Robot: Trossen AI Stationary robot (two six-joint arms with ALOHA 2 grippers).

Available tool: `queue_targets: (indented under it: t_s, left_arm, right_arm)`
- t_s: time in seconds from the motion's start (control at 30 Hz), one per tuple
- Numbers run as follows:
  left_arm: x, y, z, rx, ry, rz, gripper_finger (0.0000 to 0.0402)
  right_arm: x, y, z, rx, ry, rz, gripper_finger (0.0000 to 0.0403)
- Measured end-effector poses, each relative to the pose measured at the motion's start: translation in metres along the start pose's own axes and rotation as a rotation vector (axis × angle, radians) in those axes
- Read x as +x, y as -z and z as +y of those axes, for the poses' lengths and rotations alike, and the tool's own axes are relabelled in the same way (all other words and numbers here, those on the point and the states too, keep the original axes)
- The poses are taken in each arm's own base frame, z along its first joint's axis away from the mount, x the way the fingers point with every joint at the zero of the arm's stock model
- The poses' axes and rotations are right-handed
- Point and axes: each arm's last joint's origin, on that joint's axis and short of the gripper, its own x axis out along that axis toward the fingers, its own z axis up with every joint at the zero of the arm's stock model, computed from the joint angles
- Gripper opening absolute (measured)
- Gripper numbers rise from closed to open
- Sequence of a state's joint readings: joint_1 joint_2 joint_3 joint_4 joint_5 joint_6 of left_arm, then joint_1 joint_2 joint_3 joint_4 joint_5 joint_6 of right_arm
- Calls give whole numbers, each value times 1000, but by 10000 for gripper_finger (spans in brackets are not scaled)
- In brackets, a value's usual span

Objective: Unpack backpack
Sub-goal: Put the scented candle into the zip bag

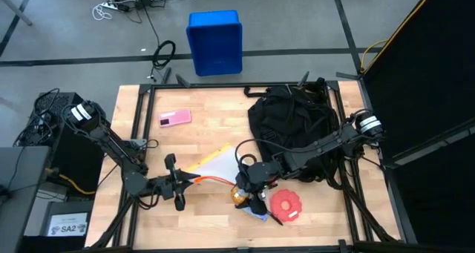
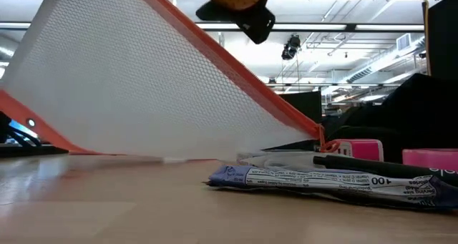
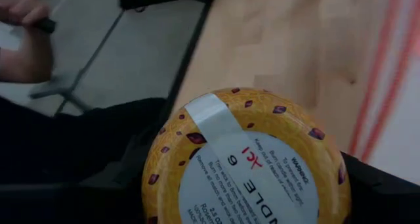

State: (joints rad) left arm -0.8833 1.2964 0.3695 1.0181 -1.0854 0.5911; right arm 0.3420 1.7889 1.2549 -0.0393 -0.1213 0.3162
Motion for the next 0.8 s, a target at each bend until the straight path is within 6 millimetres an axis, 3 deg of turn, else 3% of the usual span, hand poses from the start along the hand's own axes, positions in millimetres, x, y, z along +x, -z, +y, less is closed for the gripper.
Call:
queue_targets:
  t_s: [0.37,0.8]
  left_arm:
    - [0,1,-1,-8,7,3,0]
    - [0,3,-2,-10,16,14,0]
  right_arm:
    - [-4,-9,-27,28,79,-32,258]
    - [-5,-14,-28,8,55,-75,258]
